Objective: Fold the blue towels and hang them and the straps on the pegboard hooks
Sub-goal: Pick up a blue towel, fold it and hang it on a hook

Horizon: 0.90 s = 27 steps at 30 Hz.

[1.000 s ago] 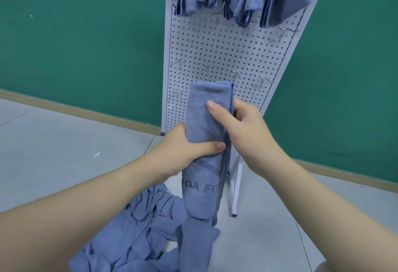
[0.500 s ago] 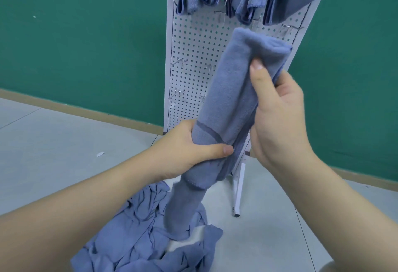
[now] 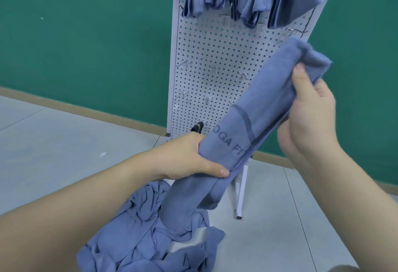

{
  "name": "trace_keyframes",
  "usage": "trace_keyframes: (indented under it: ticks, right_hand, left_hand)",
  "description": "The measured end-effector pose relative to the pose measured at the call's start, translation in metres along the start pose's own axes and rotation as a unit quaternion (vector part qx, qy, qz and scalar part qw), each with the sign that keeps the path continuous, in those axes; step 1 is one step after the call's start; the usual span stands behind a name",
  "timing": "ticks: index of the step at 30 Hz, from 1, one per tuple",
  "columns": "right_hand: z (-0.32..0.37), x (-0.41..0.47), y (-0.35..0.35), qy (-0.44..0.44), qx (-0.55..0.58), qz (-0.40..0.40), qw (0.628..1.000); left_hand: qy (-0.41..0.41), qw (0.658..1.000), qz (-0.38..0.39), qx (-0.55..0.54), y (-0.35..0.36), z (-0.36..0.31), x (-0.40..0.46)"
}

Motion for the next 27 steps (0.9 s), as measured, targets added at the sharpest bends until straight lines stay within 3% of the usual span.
trace_keyframes:
  ticks: [5,10,14,17,21,24,27]
  right_hand:
    - [0.006,0.011,-0.018,0.007,0.026,-0.055,0.998]
    - [0.006,0.004,-0.010,-0.030,-0.018,-0.026,0.999]
    - [-0.002,-0.009,0.005,-0.066,-0.110,0.046,0.991]
    - [-0.014,-0.030,0.025,-0.085,-0.217,0.139,0.963]
    - [-0.029,-0.055,0.049,-0.070,-0.237,0.245,0.938]
    - [-0.032,-0.051,0.052,-0.055,-0.236,0.258,0.935]
    - [-0.027,-0.031,0.040,-0.053,-0.231,0.212,0.948]
  left_hand:
    - [-0.002,0.998,-0.040,0.040,-0.009,0.009,0.001]
    - [-0.029,0.998,0.012,0.056,-0.008,0.022,-0.002]
    - [-0.012,1.000,-0.003,0.004,-0.015,0.017,-0.002]
    - [0.021,0.999,-0.027,-0.017,-0.017,0.008,0.000]
    - [0.044,0.996,-0.070,-0.036,-0.011,-0.001,0.000]
    - [0.052,0.991,-0.105,-0.065,-0.011,-0.003,0.002]
    - [0.040,0.988,-0.127,-0.078,-0.017,-0.001,0.004]
Point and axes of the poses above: each hand's wrist, its own x-axis towards the middle knuckle, its own y-axis out of the palm, z = x × y, the point moved 7 cm from there along x, towards the middle knuckle, and after that the axes turned 1 degree about y, right-handed, at the moved point
